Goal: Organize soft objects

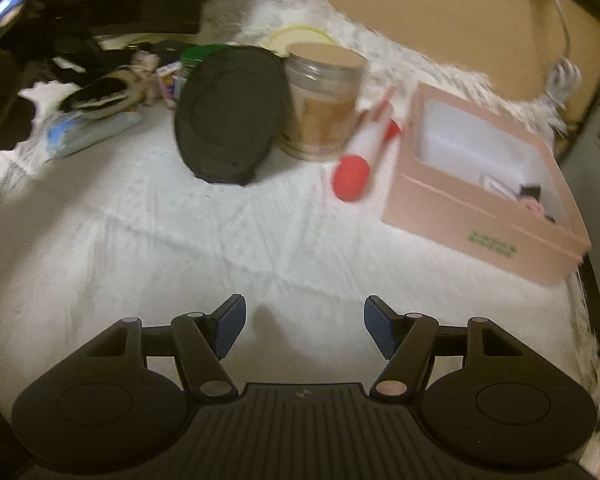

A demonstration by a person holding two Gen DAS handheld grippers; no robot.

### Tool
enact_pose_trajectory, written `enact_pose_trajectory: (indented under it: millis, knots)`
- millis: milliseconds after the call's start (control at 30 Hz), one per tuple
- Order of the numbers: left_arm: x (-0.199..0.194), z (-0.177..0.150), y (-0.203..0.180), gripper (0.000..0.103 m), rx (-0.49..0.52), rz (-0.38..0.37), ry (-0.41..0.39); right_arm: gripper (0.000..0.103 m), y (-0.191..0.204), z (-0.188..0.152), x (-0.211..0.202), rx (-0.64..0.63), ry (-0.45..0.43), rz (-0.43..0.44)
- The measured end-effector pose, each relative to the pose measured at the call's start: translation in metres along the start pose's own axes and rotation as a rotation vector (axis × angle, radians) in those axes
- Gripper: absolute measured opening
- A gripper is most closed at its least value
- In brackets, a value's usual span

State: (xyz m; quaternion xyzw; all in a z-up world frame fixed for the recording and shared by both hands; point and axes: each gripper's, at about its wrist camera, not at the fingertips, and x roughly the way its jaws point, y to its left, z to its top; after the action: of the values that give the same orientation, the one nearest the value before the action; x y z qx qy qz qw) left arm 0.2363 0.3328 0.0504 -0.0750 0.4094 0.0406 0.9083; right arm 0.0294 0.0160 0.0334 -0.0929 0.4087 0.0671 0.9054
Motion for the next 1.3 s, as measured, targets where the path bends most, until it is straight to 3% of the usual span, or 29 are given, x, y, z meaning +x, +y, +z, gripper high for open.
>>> enact_pose_trajectory:
  millis: [233,367,500,667,800,833,900,933,1000,1100,1300]
  knots:
    - [0.010,-0.001,0.001,0.023,0.029,-0.018,-0.027,0.066,0.024,0.029,-0.001,-0.100,-0.080,0.040]
    - [-0.009,-0.025,0.009,0.015,0.106,-0.055,-0.097,0.066,0.031,0.066,0.000,-0.071,-0.121,0.122]
    - [-0.036,-0.047,0.034,0.013,0.140,-0.093,-0.117,0.066,0.052,0.102,0.007,-0.079,-0.146,0.187]
    - [-0.057,-0.059,0.082,0.012,0.099,-0.062,-0.111,0.066,0.098,0.140,0.032,-0.053,-0.133,0.285]
    - [-0.066,-0.065,0.122,0.012,0.056,0.067,-0.139,0.066,0.131,0.155,0.067,0.092,-0.052,0.341]
    - [-0.070,-0.066,0.132,0.012,0.015,0.053,-0.138,0.066,0.137,0.158,0.078,0.127,-0.022,0.345]
    - [-0.082,-0.072,0.156,0.013,-0.090,-0.061,-0.122,0.066,0.143,0.158,0.088,0.170,0.000,0.387]
    - [-0.087,-0.075,0.165,0.013,-0.118,-0.135,-0.110,0.066,0.145,0.159,0.090,0.183,-0.019,0.417]
    - [-0.092,-0.080,0.173,0.013,-0.125,-0.212,-0.084,0.066,0.150,0.158,0.095,0.179,-0.055,0.423]
    - [-0.097,-0.084,0.170,0.014,-0.107,-0.234,-0.078,0.066,0.158,0.164,0.096,0.166,-0.084,0.441]
    - [-0.101,-0.077,0.169,0.014,-0.137,-0.200,-0.118,0.067,0.162,0.171,0.071,0.184,-0.237,0.363]
